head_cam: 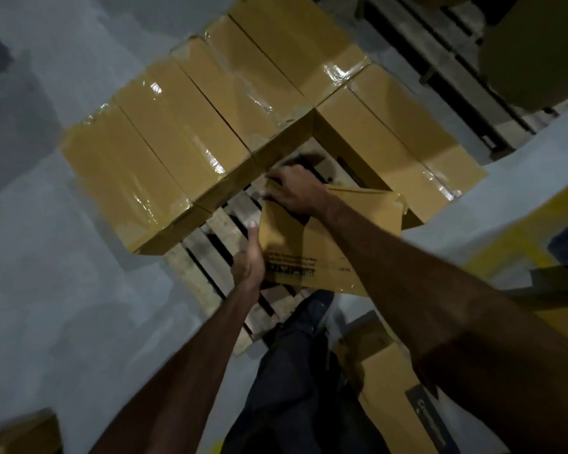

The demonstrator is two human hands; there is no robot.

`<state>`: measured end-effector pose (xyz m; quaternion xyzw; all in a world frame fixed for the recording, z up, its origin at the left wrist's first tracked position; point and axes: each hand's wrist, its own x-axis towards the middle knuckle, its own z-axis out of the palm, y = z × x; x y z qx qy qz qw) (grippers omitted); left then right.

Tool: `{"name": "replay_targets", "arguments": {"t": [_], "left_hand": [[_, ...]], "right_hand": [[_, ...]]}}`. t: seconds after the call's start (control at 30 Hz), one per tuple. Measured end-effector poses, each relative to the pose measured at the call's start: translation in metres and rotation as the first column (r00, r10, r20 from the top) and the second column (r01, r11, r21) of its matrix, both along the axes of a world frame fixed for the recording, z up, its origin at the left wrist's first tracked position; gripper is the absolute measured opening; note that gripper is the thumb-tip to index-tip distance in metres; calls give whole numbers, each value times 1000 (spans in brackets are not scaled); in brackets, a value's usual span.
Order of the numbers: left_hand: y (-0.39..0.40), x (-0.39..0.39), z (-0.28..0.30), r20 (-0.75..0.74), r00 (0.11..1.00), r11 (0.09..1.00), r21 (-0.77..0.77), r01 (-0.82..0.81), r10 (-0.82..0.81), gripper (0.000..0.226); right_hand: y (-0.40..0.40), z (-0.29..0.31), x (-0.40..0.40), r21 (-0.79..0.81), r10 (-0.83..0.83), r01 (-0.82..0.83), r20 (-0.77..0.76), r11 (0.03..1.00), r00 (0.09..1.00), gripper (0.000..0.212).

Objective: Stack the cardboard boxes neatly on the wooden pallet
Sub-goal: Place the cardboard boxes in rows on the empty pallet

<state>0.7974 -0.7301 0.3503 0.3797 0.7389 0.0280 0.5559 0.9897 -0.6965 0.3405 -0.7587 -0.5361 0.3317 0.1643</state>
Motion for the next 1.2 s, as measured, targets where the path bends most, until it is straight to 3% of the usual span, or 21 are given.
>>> {"name": "replay_targets", "arguments": {"t": [0.13,0.27,0.33,0.4,0.47,0.53,0.63,0.73,0.87,0.93,1.03,1.13,1.2], "left_hand": [[8,-7,5,-132,969,972,88,220,-207,105],[13,-6,7,-289,880,884,173,435,-377,94],[17,-3,4,-306,850,831,234,504,-429,88],[23,-1,0,-260,834,788,280,547,-487,81],[32,2,-2,-165,820,762,305,571,-548,81],[47,12,-2,-35,803,760,302,576,-595,74],[74,33,-3,192,782,800,252,545,-593,58],[99,51,-10,292,801,851,132,508,-523,98],[107,61,-5,454,793,862,-98,497,-405,98],[104,68,5,495,800,874,-148,463,-340,102],[91,70,19,509,823,900,-189,393,-253,103],[72,54,18,541,830,909,-266,321,-135,116],[58,45,22,508,859,927,-288,240,-65,111]], "right_hand": [[-48,0,22,-45,-44,54,199,998,979,69],[-136,6,46,-37,-378,422,377,906,845,82],[-167,7,48,-62,-573,605,255,794,779,88],[-184,3,50,-145,-745,739,18,658,667,88],[-193,0,55,-268,-835,791,-197,551,515,86],[-196,0,54,-408,-871,775,-316,483,377,88],[-199,-1,55,-438,-827,725,-452,532,334,75],[-196,-1,67,-464,-768,654,-567,597,297,66],[-188,0,81,-544,-756,609,-638,577,146,57],[-180,-2,82,-560,-752,623,-656,547,71,78],[-167,-5,81,-511,-767,688,-633,515,105,106],[-168,7,78,-445,-796,746,-576,495,184,96],[-173,13,80,-400,-809,764,-527,507,261,101]]}}
